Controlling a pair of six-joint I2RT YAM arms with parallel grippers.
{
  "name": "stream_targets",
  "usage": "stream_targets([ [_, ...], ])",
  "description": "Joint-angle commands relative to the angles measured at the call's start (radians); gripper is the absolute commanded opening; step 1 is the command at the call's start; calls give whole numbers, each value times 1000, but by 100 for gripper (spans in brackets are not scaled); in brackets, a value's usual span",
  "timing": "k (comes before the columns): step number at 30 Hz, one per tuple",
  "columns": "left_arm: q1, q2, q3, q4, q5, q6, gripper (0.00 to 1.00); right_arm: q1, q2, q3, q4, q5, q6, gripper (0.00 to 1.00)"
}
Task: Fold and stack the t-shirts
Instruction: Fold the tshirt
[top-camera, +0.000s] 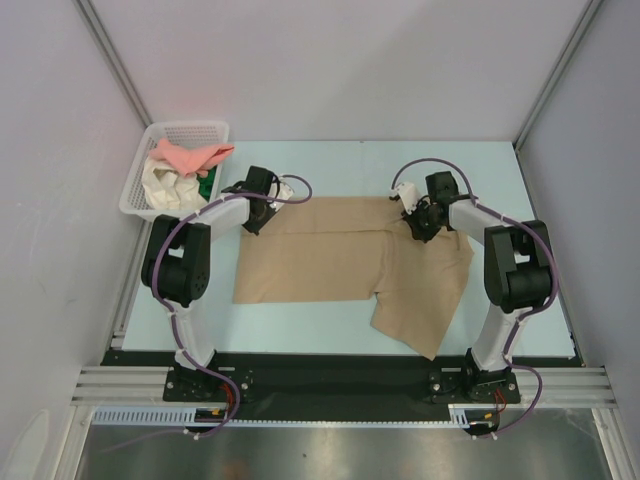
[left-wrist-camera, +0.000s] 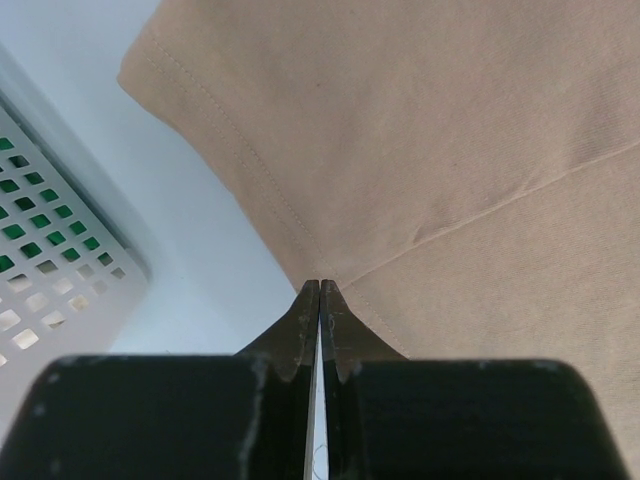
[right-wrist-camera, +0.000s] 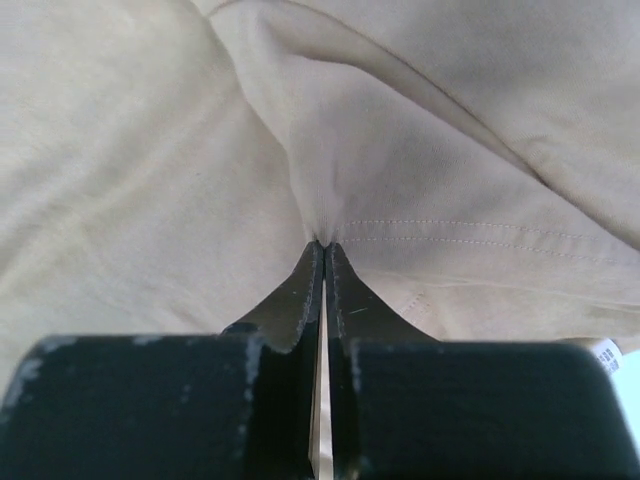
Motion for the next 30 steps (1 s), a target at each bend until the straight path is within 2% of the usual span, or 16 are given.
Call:
stream_targets([
  [1,-1,-54,-15,34,-15,-2,3,26,-95,1,-29,14,-7,0],
  [12,10,-57,-23,57,-14,1,3,157,-279,-96,-129,20,33,0],
  [15,13,-53,-20,61,-17,4,3,177,-299,-116,-143,19,33,10],
  [16,13,-51,-15,60,-18,6,4,175,-299,-114,-143,19,32,24],
  [19,14,-41,4,55,-20,10,5,165,-294,-94,-108,57,45,46],
  [22,14,-22,38,44,-24,16,6,114,-262,-22,-68,66,74,49],
  [27,40,33,126,2,-11,10,6,-33,-144,148,-39,40,145,49],
  [30,56,88,198,-46,-6,6,6,-99,-87,194,-46,25,139,48],
])
